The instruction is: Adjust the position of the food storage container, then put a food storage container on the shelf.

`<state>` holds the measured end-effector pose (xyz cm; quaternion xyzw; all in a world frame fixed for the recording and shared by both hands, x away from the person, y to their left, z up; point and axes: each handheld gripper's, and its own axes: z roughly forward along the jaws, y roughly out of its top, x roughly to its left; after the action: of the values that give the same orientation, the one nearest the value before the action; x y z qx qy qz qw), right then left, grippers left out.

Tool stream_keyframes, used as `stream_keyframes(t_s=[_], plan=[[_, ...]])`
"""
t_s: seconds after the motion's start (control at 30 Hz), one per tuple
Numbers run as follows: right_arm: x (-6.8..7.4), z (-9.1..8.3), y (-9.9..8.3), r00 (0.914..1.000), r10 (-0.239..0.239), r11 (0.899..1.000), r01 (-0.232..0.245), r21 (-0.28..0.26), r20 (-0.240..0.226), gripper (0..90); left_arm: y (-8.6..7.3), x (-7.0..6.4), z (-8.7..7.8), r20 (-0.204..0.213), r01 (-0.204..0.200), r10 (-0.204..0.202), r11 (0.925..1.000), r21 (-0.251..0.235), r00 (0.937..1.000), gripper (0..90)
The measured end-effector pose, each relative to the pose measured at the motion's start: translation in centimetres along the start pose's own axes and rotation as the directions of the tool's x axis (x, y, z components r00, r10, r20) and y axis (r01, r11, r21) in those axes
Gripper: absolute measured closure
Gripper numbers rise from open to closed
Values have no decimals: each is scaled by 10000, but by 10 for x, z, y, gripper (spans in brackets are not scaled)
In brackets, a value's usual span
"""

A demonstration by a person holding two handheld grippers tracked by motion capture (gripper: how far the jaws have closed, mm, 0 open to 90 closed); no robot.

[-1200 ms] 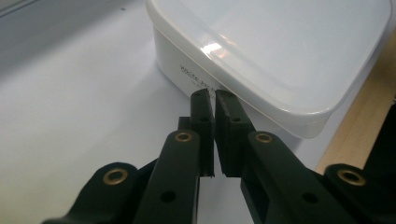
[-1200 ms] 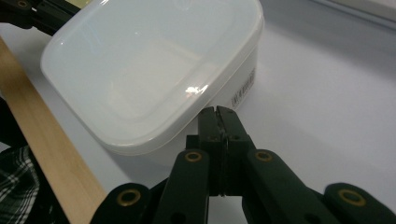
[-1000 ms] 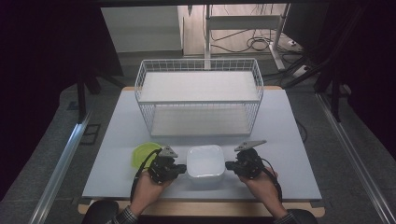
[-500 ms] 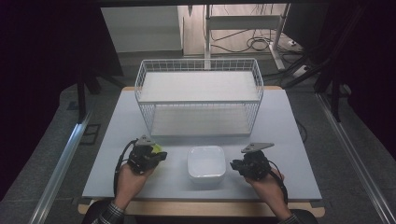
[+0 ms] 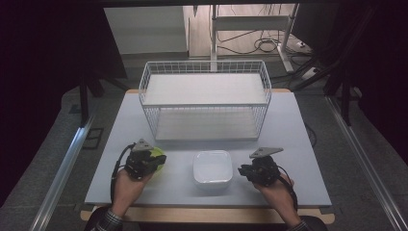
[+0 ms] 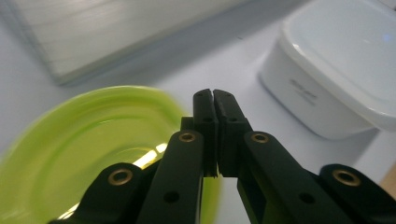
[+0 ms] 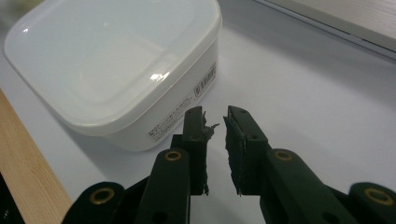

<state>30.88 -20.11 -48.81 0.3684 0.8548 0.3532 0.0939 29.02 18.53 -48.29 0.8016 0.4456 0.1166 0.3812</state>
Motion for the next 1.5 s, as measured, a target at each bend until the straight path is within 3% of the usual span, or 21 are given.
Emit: stream_keyframes(t_s=[0.1, 0.2, 0.3, 0.43, 0.57, 0.7, 0.9, 1.0, 1.17, 1.33, 1.5], plan=[[1, 1, 0, 10000, -93, 10000, 93, 18, -24, 768, -1, -3, 11, 150, -36, 31, 9995, 309, 9999, 890], [1, 0, -1, 9999, -105, 9999, 105, 58, -12, 767, -2, -2, 12, -486, -206, 239, 9976, 665, 9985, 890], [0, 0, -1, 10000, -94, 9999, 94, 38, -17, 766, -6, 8, 8, -640, 253, -212, 9976, 640, 9977, 890], [-1, -2, -2, 10000, -31, 10000, 31, 27, 18, 762, -9, 21, 0, -917, 536, -483, 9970, 564, 9946, 887], [-4, -4, -2, 10000, -62, 10000, 63, -64, 29, 747, -8, 11, -2, -261, 287, -286, 9996, 45, 9993, 836], [-5, -6, -3, 9999, -133, 9997, 133, -224, -22, 643, -6, 2, 5, 30, -94, 95, 9999, -64, 10000, 607], [-8, -6, -5, 10000, -34, 9993, 33, -374, -46, 506, -5, -3, 9, 92, -282, 284, 9994, -216, 9996, 396], [-10, -7, -4, 10000, -67, 9985, 65, -542, -41, 428, -4, -5, 11, 395, -403, 426, 9975, -573, 9983, 292], [-11, -6, -4, 9999, -76, 9975, 70, -707, -76, 351, -3, -12, 15, 765, -528, 588, 9955, -785, 9953, 201], [-10, -6, -2, 9998, -144, 9958, 130, -907, -154, 264, -2, -21, 22, 773, -930, 987, 9929, -748, 9921, 120], [-8, -5, 1, 9989, -70, 9934, 16, -1151, -467, 200, 0, -29, 32, 1186, -1374, 1445, 9883, -668, 9824, 78]])
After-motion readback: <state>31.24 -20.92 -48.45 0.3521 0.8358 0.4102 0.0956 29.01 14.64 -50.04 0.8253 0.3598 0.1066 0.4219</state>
